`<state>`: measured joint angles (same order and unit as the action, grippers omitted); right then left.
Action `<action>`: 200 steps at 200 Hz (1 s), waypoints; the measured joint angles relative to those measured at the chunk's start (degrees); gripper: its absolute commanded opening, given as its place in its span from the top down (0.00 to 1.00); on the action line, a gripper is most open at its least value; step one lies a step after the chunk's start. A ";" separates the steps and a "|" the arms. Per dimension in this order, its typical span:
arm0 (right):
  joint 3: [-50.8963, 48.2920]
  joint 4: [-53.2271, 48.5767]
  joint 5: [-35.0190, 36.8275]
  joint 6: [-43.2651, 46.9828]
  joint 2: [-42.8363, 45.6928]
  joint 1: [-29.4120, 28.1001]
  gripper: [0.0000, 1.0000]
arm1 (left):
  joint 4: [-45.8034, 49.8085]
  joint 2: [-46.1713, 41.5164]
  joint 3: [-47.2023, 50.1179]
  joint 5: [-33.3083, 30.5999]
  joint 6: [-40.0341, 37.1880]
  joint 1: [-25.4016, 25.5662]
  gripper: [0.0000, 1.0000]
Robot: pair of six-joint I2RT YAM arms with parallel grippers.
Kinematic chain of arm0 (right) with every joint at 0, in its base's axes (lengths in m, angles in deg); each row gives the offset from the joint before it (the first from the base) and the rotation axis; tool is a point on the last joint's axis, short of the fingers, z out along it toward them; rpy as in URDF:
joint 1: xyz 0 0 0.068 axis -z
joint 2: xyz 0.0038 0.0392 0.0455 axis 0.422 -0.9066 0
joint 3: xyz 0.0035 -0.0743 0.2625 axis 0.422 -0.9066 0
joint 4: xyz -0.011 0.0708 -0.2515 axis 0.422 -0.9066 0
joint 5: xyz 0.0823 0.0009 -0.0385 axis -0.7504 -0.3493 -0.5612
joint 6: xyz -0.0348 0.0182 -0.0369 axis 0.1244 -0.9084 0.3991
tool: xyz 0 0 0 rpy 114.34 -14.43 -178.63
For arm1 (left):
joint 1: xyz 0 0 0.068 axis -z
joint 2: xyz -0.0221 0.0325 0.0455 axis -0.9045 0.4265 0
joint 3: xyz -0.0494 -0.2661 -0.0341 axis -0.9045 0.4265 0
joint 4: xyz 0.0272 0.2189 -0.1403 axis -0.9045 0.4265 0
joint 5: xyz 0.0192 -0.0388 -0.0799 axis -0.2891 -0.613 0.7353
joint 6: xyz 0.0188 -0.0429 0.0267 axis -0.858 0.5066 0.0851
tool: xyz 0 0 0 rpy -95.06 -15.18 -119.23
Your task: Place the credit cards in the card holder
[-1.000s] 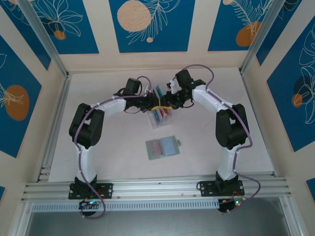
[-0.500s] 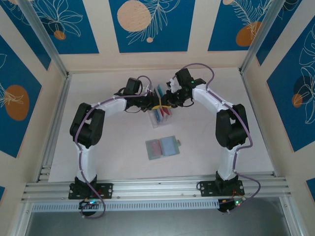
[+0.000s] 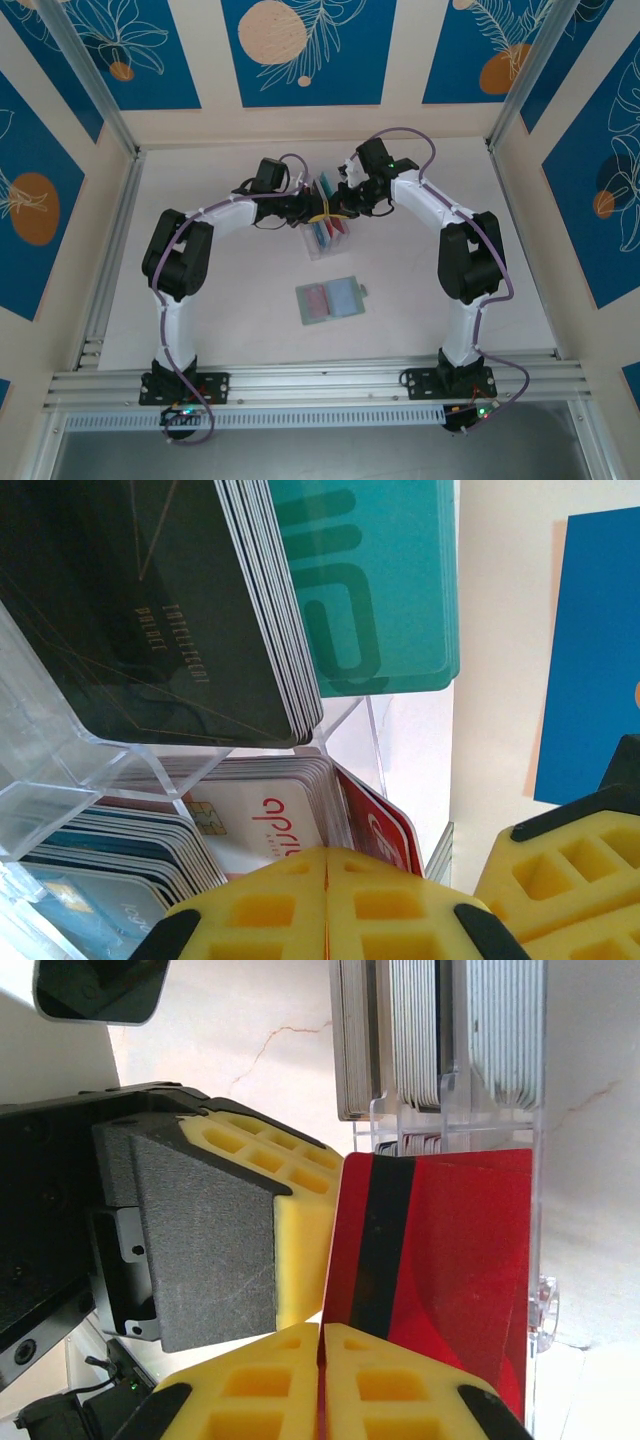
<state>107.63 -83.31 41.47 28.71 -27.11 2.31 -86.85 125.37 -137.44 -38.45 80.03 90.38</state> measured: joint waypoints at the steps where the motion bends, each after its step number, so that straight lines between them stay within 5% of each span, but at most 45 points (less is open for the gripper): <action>1: 0.00 0.00 0.00 0.00 0.00 0.00 0.93 | 0.00 0.00 0.00 0.00 0.00 0.00 0.93; 50: 0.37 -0.28 0.17 0.09 0.00 -0.11 0.95 | -0.02 0.02 0.00 0.00 0.00 0.02 0.94; 112: 0.90 -2.29 1.55 1.27 -0.02 -0.26 0.65 | -0.09 0.48 -0.66 -0.02 0.02 0.13 0.94; 200: 1.51 -3.26 5.99 2.16 0.55 -1.01 0.65 | -0.37 0.52 -0.66 0.00 0.00 0.15 0.94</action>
<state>109.14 -86.57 47.46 30.87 -26.56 1.30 -87.22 125.90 -138.09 -38.45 80.03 90.53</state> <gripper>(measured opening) 0.346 0.063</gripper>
